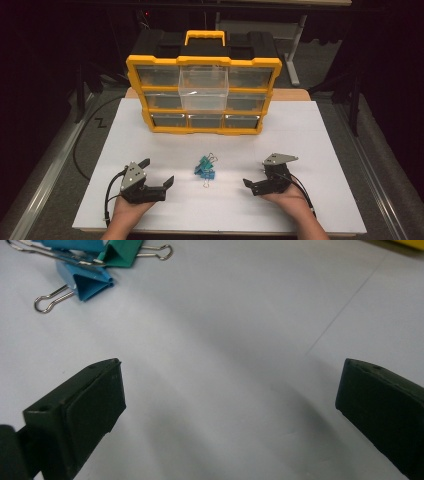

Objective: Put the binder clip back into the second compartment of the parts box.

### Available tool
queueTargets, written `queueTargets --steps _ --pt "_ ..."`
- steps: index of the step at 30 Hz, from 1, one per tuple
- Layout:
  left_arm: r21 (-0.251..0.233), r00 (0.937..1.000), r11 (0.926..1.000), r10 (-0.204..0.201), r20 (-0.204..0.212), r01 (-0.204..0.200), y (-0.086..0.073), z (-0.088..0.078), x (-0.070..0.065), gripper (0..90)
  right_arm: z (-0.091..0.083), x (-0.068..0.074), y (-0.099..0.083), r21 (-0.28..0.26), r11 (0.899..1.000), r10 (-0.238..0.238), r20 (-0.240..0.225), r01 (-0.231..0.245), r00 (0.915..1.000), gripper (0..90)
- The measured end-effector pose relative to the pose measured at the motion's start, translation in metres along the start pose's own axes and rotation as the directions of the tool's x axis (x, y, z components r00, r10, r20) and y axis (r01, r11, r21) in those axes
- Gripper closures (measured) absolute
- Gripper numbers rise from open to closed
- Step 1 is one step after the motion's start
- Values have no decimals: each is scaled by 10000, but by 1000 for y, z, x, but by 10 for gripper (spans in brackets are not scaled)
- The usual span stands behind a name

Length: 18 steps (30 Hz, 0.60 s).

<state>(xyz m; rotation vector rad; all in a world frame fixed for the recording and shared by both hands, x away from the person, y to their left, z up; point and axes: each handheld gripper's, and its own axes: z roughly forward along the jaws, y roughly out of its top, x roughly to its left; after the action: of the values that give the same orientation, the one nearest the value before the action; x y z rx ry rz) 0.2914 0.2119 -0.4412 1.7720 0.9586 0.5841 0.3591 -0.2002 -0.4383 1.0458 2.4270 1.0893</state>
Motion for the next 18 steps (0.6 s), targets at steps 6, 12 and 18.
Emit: queueTargets --steps 6,12,18 --pt "-9 10000 10000 -9 14 9 0 0 0 1 0 2 1 223 9997 -102 -510 114 9986 5" --pt "-14 10000 10000 7 35 -7 0 0 0 1 1 12 4 122 9997 -218 -962 231 9951 17" --pt "43 9999 10000 80 76 -81 0 1 -1 1 5 29 15 -274 9986 -479 -1568 441 9865 60"
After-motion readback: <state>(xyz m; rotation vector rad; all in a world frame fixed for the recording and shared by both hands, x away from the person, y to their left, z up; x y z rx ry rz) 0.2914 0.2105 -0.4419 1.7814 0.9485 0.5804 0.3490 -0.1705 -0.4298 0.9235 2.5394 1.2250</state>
